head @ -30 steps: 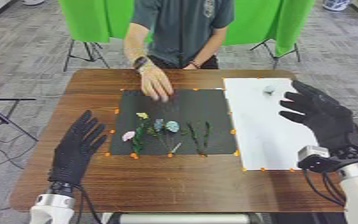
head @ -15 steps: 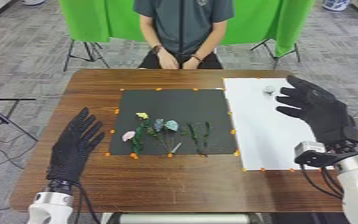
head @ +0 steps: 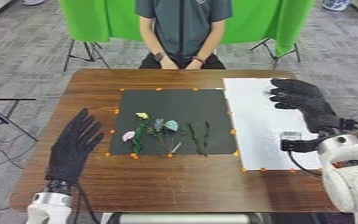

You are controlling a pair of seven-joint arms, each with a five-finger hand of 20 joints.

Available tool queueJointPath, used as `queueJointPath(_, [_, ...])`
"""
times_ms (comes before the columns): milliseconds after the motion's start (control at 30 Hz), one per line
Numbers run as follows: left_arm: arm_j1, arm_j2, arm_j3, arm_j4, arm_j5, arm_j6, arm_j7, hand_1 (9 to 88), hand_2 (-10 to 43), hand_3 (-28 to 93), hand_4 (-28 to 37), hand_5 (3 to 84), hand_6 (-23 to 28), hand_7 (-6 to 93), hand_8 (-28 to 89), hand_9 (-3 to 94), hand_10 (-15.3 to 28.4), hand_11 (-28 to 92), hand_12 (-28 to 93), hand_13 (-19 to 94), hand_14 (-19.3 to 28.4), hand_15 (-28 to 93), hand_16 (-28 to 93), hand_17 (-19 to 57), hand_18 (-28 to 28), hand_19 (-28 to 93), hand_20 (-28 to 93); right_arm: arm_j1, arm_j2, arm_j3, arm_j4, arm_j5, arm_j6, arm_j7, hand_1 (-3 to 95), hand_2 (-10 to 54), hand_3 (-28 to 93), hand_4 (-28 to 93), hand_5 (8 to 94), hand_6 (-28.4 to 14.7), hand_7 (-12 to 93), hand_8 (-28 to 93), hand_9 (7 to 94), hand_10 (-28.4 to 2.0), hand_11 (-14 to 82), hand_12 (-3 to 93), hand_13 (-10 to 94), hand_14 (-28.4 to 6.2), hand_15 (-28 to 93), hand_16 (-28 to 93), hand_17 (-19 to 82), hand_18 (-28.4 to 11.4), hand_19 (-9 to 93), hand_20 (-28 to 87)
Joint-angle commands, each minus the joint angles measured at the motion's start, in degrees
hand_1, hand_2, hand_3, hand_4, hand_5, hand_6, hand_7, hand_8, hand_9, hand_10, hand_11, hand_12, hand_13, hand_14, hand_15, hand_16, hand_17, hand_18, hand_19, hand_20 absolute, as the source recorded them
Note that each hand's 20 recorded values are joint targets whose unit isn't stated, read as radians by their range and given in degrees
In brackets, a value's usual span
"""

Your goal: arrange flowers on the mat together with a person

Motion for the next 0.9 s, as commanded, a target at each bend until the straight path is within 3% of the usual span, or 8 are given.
queueJointPath(33, [-1.13,0.92,0.04,0.57,0.80,-2.00,-1.25,29.2,-5.5,67,-24.6,26.0,1.8,18.6,-10,19.5,9.8,16,17,17,11.5,13,7,-11.4,19.6,38,10,14.62,12.12,-6.30,11.87,-42.64,-10.50,8.51,27.3,-7.9,83,-27,34.9,-3.7,23,-13,33.6,-11.2,17.5,21.6,27,-10.2,30,20,8,-20.1,56,31])
queueJointPath(200, [0.01,1.28,-0.50,0.27,0.64,-2.18,-1.97,29.1,-5.3,66,-24.4,26.0,1.8,18.5,-10,19.3,9.9,16,17,17,11.5,13,7,-11.5,19.8,38,10,19.87,13.66,-11.45,18.38,-49.94,-14.29,9.72,27.6,-8.7,84,-27,29.5,-2.1,23,-13,27.6,-6.6,10.9,23.2,22,-9.7,23,26,5,-18.9,51,29])
queueJointPath(267, [0.34,1.40,-0.68,0.18,0.50,-1.82,-1.85,29.1,-5.2,66,-24.4,26.0,1.8,18.5,-10,19.3,9.9,15,17,17,11.5,13,7,-11.5,19.8,38,10,22.98,14.61,-15.97,21.67,-54.32,-12.28,10.72,28.3,-9.3,85,-28,28.8,-1.3,24,-14,27.9,-5.3,10.3,22.8,24,-9.4,25,27,5,-18.7,53,29])
queueJointPath(400, [-0.12,1.54,-0.68,0.36,0.72,-2.36,-1.96,29.2,-5.0,66,-24.3,26.0,1.8,18.4,-9,19.3,9.9,15,17,17,11.6,13,8,-11.5,19.8,38,10,26.47,14.65,-20.28,25.57,-57.62,-8.99,11.54,29.6,-9.5,86,-28,30.4,-0.8,26,-15,30.8,-5.3,14.6,22.8,29,-8.5,37,22,8,-18.5,57,32])
queueJointPath(500, [-0.06,1.56,-0.66,0.37,0.67,-2.32,-1.95,29.0,-5.2,66,-24.2,26.0,1.8,18.4,-9,19.3,9.9,15,17,17,11.6,13,8,-11.5,19.8,38,10,30.63,13.63,-23.82,29.24,-57.16,-9.70,11.42,30.4,-9.5,86,-28,32.5,-0.6,28,-16,34.4,-5.8,19.5,22.1,35,-8.1,46,18,9,-18.3,59,33])
queueJointPath(600, [-0.17,1.48,-0.64,0.63,0.06,-2.46,-2.14,29.1,-5.1,66,-24.3,26.0,1.8,18.2,-9,19.2,9.8,15,17,17,11.5,13,8,-11.6,19.8,38,10,33.96,12.96,-27.00,32.27,-55.95,-8.55,11.52,31.2,-9.5,86,-28,34.9,1.1,31,-17,39.2,-5.0,24.1,21.6,38,-7.7,51,16,11,-18.3,61,34])
queueJointPath(667, [-0.06,1.50,-0.71,0.60,0.41,-2.44,-2.02,29.0,-5.1,66,-24.2,26.0,1.8,18.1,-9,19.1,9.8,15,17,17,11.5,13,8,-11.6,19.8,38,10,36.15,12.02,-28.72,34.74,-57.57,-7.99,10.49,32.0,-9.5,86,-28,37.0,2.3,33,-18,42.1,-5.2,26.2,21.3,41,-7.3,52,16,11,-18.3,62,34])
queueJointPath(900, [-0.32,1.54,-0.54,0.62,0.48,-2.70,-2.02,29.0,-5.2,66,-24.2,26.0,1.8,18.1,-9,19.1,9.8,15,17,17,11.4,13,8,-11.6,19.8,38,10,40.21,9.16,-31.05,38.62,-59.18,-11.97,9.70,33.9,-9.5,84,-28,42.0,3.4,35,-20,49.7,-5.5,31.2,21.2,47,-6.3,56,16,13,-18.2,64,36])
